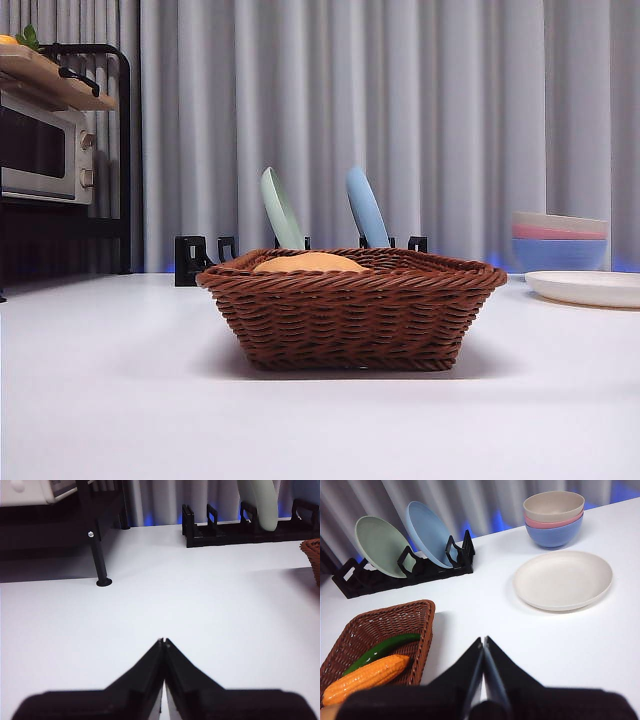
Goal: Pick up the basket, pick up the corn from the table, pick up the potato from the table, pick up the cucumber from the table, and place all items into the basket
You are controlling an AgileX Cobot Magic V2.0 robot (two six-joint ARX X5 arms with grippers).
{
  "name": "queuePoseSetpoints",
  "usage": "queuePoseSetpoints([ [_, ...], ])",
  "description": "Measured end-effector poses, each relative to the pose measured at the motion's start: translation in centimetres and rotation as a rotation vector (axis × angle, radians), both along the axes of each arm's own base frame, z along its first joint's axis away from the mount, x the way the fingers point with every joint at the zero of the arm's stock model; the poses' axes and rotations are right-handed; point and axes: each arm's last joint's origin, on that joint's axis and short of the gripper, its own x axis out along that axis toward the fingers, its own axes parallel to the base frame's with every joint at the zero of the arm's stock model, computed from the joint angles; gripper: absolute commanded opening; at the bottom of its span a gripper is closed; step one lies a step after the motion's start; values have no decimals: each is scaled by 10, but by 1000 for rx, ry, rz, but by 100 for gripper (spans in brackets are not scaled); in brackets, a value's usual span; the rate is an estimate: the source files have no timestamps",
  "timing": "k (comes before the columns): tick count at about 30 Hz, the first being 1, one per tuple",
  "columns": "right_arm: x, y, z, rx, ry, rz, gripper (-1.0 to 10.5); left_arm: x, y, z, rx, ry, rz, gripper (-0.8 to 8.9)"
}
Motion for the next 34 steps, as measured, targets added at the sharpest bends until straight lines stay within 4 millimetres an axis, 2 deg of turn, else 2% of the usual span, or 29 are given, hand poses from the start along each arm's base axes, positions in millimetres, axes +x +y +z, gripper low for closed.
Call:
queuePoseSetpoints([
  [11,0,0,0,-3,0,-1,2,0,0,0,0,0,0,-3],
  [18,-3,-4,-2,-170,-60,7,2,0,0,0,0,0,0,-3],
  [23,-7,-12,-26,-226,-251,91,2,0,0,0,0,0,0,-3],
  [26,-5,-15,-52,-255,-341,168,2,0,0,0,0,0,0,-3],
  [30,1,-17,-95,-266,-286,180,2,0,0,0,0,0,0,-3],
  [34,7,-18,-119,-262,-206,180,2,0,0,0,0,0,0,-3],
])
